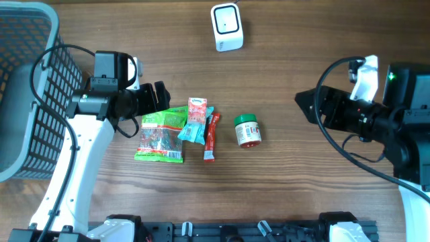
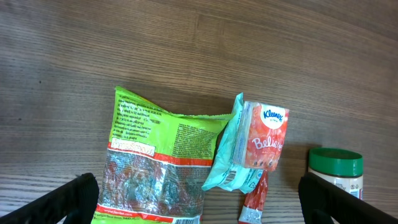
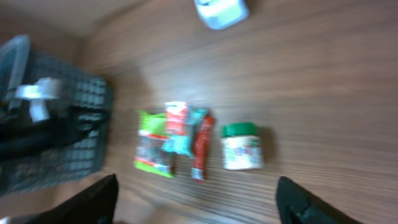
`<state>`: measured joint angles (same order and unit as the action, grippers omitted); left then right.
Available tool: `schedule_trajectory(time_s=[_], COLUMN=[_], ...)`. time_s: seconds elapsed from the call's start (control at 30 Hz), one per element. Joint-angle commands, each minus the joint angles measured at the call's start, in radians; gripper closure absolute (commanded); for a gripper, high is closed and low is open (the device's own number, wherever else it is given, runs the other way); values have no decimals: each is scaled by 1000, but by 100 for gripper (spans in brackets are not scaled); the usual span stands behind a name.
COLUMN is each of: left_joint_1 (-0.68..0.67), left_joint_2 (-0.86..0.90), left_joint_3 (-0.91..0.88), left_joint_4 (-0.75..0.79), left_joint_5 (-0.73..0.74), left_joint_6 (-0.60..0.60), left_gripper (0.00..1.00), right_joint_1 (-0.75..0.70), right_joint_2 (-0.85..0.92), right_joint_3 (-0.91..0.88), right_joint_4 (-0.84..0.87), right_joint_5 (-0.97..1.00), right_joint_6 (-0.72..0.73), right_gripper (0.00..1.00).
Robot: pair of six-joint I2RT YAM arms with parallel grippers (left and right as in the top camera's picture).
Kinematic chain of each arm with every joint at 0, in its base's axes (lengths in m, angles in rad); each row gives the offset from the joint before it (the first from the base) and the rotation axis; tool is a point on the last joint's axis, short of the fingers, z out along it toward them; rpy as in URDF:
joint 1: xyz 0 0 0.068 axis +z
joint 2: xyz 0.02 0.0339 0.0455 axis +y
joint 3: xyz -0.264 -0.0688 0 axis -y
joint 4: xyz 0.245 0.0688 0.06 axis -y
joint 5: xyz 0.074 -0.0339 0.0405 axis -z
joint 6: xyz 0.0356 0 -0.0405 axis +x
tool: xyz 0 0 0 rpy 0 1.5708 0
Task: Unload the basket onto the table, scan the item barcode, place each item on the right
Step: 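Move the right gripper over the green-lidded jar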
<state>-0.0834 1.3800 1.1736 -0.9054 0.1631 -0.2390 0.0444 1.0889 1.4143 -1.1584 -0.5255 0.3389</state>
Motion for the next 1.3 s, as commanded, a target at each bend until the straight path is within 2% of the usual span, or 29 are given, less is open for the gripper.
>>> schedule_trajectory(time_s=[0.0,0.13,0.33,0.5,0.63,0.73,0.83,1.07,1.27], left_joint_1=[-5,-5,-5,-5,-5,-5,-5,-5,-5], left_joint_2=[3,3,3,3,3,3,3,3,3], left_joint_3=[3,3,3,3,3,3,3,3,3], left_joint_4=[2,2,2,2,2,2,2,2,2], left_joint_5=[11,11,11,11,11,11,11,11,11], left_joint_6=[-9,-8,-9,-8,-8,-8,-8,-9,-8], left_gripper=[0,0,0,0,0,0,0,0,0], right_joint_1=[62,186,343,468,545,567,568,568,568], right_joint_2=[13,64,213,394,539,621,677,775,862], right_joint_3=[21,25,108,221,248,248,248,248,247], right_joint_4=[2,-41,-79,-197,-238,-237,-223,-122,-100], right_joint_5=[-129,-59,111,277,433,553,555,563,565], right_joint_6=[2,5,38,27,27,21,-27,-54,-77], right_gripper=[25,34,32,18,17,16,17,18,17])
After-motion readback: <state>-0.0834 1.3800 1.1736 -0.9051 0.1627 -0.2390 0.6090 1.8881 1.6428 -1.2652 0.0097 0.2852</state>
